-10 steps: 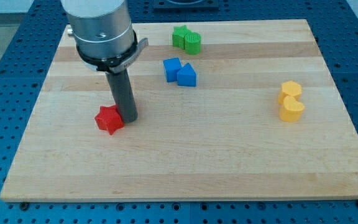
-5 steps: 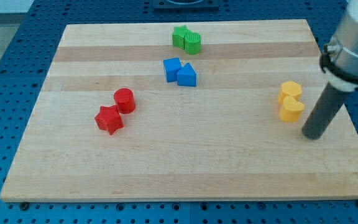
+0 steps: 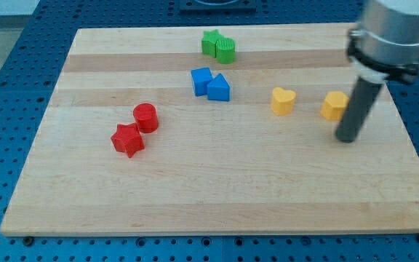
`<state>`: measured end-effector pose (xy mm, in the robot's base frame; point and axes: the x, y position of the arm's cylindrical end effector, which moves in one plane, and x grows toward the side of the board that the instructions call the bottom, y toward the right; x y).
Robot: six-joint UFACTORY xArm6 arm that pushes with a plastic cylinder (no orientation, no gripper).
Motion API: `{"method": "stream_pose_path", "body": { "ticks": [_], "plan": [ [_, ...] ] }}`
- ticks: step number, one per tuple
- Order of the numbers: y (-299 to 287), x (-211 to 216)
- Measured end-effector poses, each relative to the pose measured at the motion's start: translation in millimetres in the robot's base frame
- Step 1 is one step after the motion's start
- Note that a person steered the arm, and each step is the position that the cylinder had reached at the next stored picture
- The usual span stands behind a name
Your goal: Separate the yellow blocks on the board
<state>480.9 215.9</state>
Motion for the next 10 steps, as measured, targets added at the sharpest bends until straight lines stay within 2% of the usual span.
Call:
{"method": "stream_pose_path", "body": {
  "ticks": [1, 2, 4, 5, 7, 8, 9, 10],
  "plan": [
    [47, -24],
    [39, -63],
    [-130, -69],
    [-186, -69],
    [-161, -113],
    [-208, -112],
    [-258, -82],
    [-264, -85]
  ]
}}
